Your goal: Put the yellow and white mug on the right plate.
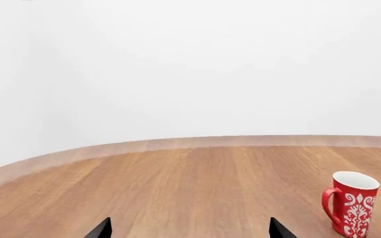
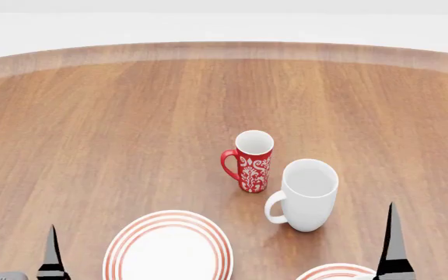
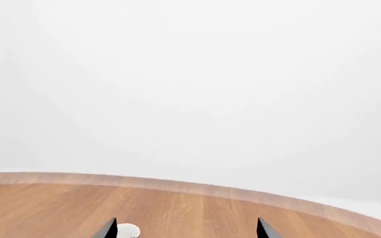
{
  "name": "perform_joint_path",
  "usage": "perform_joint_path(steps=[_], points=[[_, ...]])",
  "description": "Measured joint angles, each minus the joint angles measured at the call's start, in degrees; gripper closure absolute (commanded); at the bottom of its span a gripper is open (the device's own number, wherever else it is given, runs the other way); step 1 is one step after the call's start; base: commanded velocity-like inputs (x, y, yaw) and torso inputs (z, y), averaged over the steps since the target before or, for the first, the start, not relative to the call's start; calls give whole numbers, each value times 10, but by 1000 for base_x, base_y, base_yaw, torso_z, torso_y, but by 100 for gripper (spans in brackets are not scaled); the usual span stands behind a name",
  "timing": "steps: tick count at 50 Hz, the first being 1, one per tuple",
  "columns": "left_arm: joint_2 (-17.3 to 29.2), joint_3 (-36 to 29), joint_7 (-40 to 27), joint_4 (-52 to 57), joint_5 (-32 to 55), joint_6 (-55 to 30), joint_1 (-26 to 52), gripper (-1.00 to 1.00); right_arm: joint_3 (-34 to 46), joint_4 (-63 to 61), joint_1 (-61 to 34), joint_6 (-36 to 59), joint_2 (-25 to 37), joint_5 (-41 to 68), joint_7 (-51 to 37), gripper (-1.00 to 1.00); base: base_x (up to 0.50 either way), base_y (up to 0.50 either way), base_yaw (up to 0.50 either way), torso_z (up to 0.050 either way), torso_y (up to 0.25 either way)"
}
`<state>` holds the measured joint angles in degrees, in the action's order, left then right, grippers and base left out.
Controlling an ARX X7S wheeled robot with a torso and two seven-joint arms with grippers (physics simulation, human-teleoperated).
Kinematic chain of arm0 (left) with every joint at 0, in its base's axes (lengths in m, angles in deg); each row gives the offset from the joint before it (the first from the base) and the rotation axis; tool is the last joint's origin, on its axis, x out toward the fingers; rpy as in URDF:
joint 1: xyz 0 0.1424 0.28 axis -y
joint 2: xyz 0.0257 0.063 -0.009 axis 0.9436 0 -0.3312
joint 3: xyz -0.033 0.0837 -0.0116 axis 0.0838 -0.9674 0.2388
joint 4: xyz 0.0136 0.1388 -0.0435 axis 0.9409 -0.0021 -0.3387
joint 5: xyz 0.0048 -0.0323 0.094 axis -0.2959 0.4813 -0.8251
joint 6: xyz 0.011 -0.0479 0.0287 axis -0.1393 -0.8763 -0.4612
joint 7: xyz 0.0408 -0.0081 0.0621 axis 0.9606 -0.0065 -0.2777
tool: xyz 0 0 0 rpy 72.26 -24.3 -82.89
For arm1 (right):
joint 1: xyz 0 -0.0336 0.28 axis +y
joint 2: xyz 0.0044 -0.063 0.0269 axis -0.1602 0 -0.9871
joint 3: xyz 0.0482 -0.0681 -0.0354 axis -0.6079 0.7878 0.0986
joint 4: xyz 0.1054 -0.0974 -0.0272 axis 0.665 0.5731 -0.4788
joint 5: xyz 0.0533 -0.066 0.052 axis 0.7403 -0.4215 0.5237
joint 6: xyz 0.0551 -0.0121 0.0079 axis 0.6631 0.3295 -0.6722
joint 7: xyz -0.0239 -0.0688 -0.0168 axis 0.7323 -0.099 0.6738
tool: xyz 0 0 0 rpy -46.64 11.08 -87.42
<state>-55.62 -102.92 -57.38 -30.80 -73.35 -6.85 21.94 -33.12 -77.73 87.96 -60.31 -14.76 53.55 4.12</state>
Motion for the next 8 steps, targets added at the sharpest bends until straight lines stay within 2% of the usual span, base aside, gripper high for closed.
perform_joint_path(steps=[8], points=[[-1,6,-6,2,4,4,0,-100,-4,-11,1,-3,0,17,5,-100,0,0,0,0,0]])
